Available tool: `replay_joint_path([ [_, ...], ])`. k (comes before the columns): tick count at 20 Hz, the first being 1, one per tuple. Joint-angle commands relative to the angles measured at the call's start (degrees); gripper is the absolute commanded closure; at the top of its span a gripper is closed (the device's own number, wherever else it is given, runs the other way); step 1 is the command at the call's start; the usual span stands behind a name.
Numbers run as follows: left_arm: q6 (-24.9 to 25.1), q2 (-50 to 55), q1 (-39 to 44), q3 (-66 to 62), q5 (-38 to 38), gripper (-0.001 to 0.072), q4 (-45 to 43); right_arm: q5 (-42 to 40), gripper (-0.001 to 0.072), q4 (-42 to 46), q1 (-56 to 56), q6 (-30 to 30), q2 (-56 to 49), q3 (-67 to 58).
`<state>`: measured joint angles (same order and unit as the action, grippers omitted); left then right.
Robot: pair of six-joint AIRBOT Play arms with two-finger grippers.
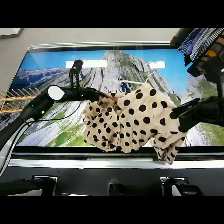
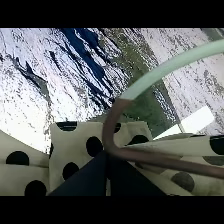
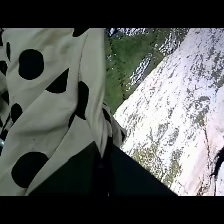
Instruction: Fold the clothes and pants, and hang the long-sleeved shirts on hangers.
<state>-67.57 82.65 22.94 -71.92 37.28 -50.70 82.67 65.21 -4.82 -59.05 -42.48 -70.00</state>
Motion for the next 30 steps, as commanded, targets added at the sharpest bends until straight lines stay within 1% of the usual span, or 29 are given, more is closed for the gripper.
replay_joint_path([
  [1,0.0,1.27,2.4,-0.09,0.87,0.0682,0.81,-1.66,0.0682,0.44,0.02,-0.2,-1.4,0.02],
  [4,0.0,3.91,4.24,-0.09,0.85,0.0679,3.3,-2.21,0.0682,0.37,0.02,-0.33,-3.45,0.02],
  [5,0.0,4.68,4.46,-0.09,0.81,0.0663,4.42,-2.51,0.0682,0.37,0.02,-0.33,-3.8,0.02],
  [6,-0.02,5.2,4.55,-0.09,0.66,0.0563,4.72,-2.86,0.0682,0.37,0.02,-0.31,-4.02,0.02],
  [7,0.0,5.44,4.52,-0.09,0.66,0.0412,4.7,-3.19,0.0682,0.42,0.02,-0.31,-4.07,0.02],
  [8,0.04,5.42,4.22,-0.09,0.66,0.0316,4.63,-3.32,0.0682,0.42,0.02,-0.31,-4.09,0.02],
  [9,0.04,5.35,3.5,-0.09,0.72,0.0287,4.61,-3.32,0.0682,0.42,0.02,-0.31,-4.11,0.02],
  [11,0.04,4.94,0.74,-0.09,1.95,0.028,4.63,-3.34,0.0682,0.44,0.02,-0.31,-4.13,0.02],
  [12,0.07,4.74,-1.09,-0.09,3.74,0.0244,4.63,-3.34,0.0682,0.44,0.02,-0.31,-4.13,0.02],
  [13,0.11,4.72,-2.69,-0.07,6.36,0.0244,4.63,-3.32,0.0682,0.44,0.02,-0.31,-4.13,0.02],
  [15,2.29,4.72,-4.57,0.87,10.43,0.0244,4.66,-3.32,0.0682,0.44,0.02,-0.33,-4.11,0.02],
  [16,3.23,4.74,-4.63,1.64,10.71,0.0244,4.94,-3.3,0.0682,0.42,0.02,-0.35,-4.13,0.02],
  [17,5.29,4.94,-4.22,2.38,10.54,0.0244,7.15,-3.3,0.0682,0.44,0.02,-0.44,-4.13,0.02],
  [20,11.58,7.04,-2.34,2.89,9.62,0.0244,17.9,-3.28,0.0682,0.44,0.02,-1.88,-4.13,0.02],
  [23,14.71,10.05,-0.44,2.89,8.94,0.0244,25.29,-3.08,0.0682,0.44,0.02,-2.14,-4.11,0.02],
  [28,14.97,12.44,1.51,2.8,5.07,0.0245,30.23,-2.23,0.0682,0.46,0.02,-2.97,-4.11,0.02],
  [30,15.15,13.46,1.64,2.4,4.9,0.0245,31.52,-1.55,0.0682,0.48,0.02,-2.99,-4.11,0.02],
])
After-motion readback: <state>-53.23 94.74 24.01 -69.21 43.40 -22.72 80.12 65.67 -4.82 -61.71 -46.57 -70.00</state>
